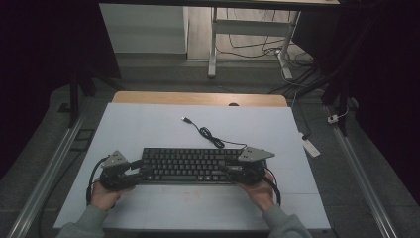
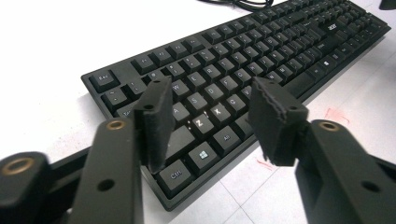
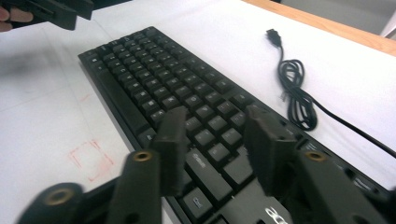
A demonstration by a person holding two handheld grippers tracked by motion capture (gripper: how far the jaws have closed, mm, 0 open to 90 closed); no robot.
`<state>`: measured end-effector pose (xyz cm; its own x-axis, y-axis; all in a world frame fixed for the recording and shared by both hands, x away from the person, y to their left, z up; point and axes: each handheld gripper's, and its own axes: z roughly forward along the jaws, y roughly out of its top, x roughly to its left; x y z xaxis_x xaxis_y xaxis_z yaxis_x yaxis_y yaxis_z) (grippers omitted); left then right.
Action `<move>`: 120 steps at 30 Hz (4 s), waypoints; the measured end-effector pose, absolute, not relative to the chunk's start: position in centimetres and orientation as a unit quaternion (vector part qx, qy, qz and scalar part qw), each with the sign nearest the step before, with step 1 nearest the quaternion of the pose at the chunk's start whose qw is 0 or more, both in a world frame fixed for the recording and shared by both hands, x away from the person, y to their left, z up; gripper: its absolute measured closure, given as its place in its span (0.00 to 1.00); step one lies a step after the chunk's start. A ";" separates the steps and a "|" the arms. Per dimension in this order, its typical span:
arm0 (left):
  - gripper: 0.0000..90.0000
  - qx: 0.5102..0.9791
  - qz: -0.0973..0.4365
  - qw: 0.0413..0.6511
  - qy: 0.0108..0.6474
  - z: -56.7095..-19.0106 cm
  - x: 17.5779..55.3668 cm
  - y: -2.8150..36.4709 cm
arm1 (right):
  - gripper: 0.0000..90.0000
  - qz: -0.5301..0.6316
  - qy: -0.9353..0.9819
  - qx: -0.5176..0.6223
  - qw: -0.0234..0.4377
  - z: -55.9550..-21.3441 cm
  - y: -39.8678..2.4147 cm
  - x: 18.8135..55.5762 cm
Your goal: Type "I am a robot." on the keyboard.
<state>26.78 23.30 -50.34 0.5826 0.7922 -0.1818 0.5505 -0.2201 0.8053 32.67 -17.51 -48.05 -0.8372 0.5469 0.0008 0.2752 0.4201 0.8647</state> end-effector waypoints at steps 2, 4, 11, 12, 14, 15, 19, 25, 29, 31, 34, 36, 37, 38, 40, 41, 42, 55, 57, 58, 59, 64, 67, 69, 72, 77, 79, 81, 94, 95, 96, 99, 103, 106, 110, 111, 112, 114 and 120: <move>0.61 0.770 0.137 0.447 0.435 -50.3 26.8 23.3 | 0.75 0.480 0.832 0.243 0.135 -48.0 -17.1 32.8; 0.66 0.770 0.140 0.446 0.435 -50.3 26.8 23.3 | 0.81 0.478 0.835 0.237 0.134 -48.0 -16.7 32.9; 0.90 0.769 0.146 0.443 0.437 -50.3 26.8 23.3 | 0.99 0.473 0.846 0.214 0.120 -48.0 -14.8 33.4; 0.90 0.769 0.147 0.443 0.437 -50.3 26.8 23.3 | 0.99 0.473 0.846 0.214 0.120 -48.0 -14.8 33.4; 0.97 0.769 0.148 0.442 0.436 -50.3 26.8 23.4 | 0.99 0.471 0.848 0.212 0.117 -48.1 -14.2 33.6; 0.99 0.769 0.148 0.442 0.437 -50.3 26.8 23.4 | 1.00 0.470 0.849 0.212 0.116 -48.1 -13.9 33.7; 0.99 0.775 0.148 0.431 0.437 -50.6 27.1 23.2 | 1.00 0.467 0.851 0.213 0.113 -48.5 -12.8 34.3; 0.99 0.788 0.150 0.407 0.437 -51.2 27.5 22.7 | 0.99 0.457 0.857 0.213 0.107 -48.9 -11.2 35.1; 0.99 0.793 0.150 0.393 0.441 -51.6 27.7 22.6 | 0.99 0.450 0.862 0.208 0.105 -49.1 -10.1 35.5; 0.99 0.794 0.149 0.388 0.443 -51.9 27.9 22.6 | 0.99 0.447 0.864 0.208 0.102 -49.3 -9.6 35.6; 0.99 0.798 0.150 0.378 0.444 -52.2 28.1 22.6 | 0.99 0.437 0.869 0.208 0.101 -49.6 -9.1 35.9; 0.99 0.799 0.149 0.375 0.445 -52.4 28.2 22.6 | 0.99 0.435 0.870 0.209 0.100 -49.8 -8.9 36.1; 0.99 0.800 0.150 0.374 0.446 -52.4 28.2 22.6 | 0.99 0.432 0.871 0.211 0.099 -49.8 -8.7 36.1; 0.99 0.799 0.150 0.373 0.447 -52.5 28.2 22.6 | 0.99 0.433 0.871 0.211 0.098 -49.9 -8.6 36.2; 0.99 0.799 0.149 0.371 0.449 -52.6 28.3 22.6 | 0.99 0.430 0.872 0.211 0.097 -50.0 -8.4 36.4; 0.99 0.799 0.150 0.369 0.450 -52.7 28.3 22.6 | 0.99 0.430 0.873 0.211 0.097 -50.0 -8.3 36.5; 0.99 0.800 0.149 0.368 0.450 -52.7 28.3 22.6 | 0.99 0.427 0.874 0.212 0.098 -50.1 -8.1 36.6; 0.99 0.803 0.146 0.361 0.450 -53.1 28.5 22.6 | 0.99 0.411 0.878 0.226 0.097 -51.0 -7.3 37.6; 0.99 0.803 0.146 0.361 0.450 -53.1 28.5 22.6 | 0.99 0.409 0.879 0.224 0.098 -51.1 -7.1 37.7; 0.99 0.804 0.146 0.361 0.450 -53.1 28.5 22.6 | 0.99 0.407 0.880 0.223 0.099 -51.2 -7.0 37.7; 0.99 0.804 0.146 0.361 0.450 -53.1 28.5 22.6 | 0.99 0.408 0.880 0.223 0.098 -51.2 -6.9 37.7; 0.99 0.804 0.145 0.361 0.450 -53.1 28.5 22.6 | 0.99 0.404 0.882 0.222 0.100 -51.5 -6.5 37.9; 0.99 0.803 0.145 0.362 0.450 -53.1 28.5 22.6 | 0.99 0.402 0.882 0.223 0.103 -51.5 -6.5 37.9; 0.99 0.803 0.147 0.362 0.450 -53.1 28.5 22.5 | 0.99 0.403 0.881 0.224 0.104 -51.6 -6.5 38.0; 0.99 0.804 0.146 0.361 0.450 -53.2 28.5 22.5 | 0.99 0.403 0.881 0.225 0.103 -51.6 -6.5 38.1; 0.99 0.806 0.145 0.356 0.450 -53.3 28.6 22.4 | 0.99 0.399 0.883 0.223 0.105 -51.7 -6.4 38.1; 0.99 0.806 0.145 0.356 0.449 -53.3 28.6 22.4 | 0.99 0.394 0.885 0.223 0.106 -51.7 -6.3 38.2; 0.99 0.806 0.145 0.356 0.449 -53.3 28.6 22.4 | 0.99 0.389 0.888 0.222 0.102 -51.9 -6.2 38.2; 0.98 0.793 0.154 0.387 0.444 -52.3 28.2 22.5 | 1.00 0.421 0.875 0.211 0.116 -50.5 -6.7 37.7; 0.98 0.792 0.155 0.389 0.444 -52.2 28.2 22.5 | 0.99 0.420 0.875 0.211 0.116 -50.4 -6.8 37.6; 0.96 0.791 0.156 0.391 0.444 -52.2 28.1 22.5 | 0.94 0.424 0.874 0.212 0.107 -50.4 -7.1 37.6; 0.93 0.787 0.152 0.398 0.446 -52.1 28.2 22.7 | 0.87 0.427 0.872 0.218 0.101 -50.4 -7.3 37.7; 0.82 0.779 0.152 0.407 0.451 -52.1 28.2 22.9 | 0.76 0.430 0.869 0.226 0.095 -50.2 -7.8 37.8; 0.69 0.773 0.156 0.412 0.457 -51.9 28.2 23.0 | 0.69 0.432 0.867 0.229 0.095 -50.1 -8.3 37.7; 0.59 0.766 0.157 0.419 0.462 -51.6 28.0 23.3 | 0.64 0.440 0.861 0.237 0.098 -49.8 -9.4 37.4; 0.56 0.764 0.157 0.420 0.463 -51.6 28.0 23.3 | 0.63 0.441 0.859 0.238 0.101 -49.7 -9.8 37.2; 0.55 0.762 0.157 0.422 0.466 -51.5 27.9 23.4 | 0.62 0.441 0.858 0.240 0.105 -49.6 -10.1 37.2; 0.52 0.758 0.156 0.425 0.469 -51.4 28.0 23.5 | 0.61 0.444 0.856 0.243 0.103 -49.5 -10.9 37.0; 0.45 0.761 0.149 0.424 0.468 -51.4 28.0 23.5 | 0.60 0.445 0.851 0.257 0.113 -49.2 -13.2 36.2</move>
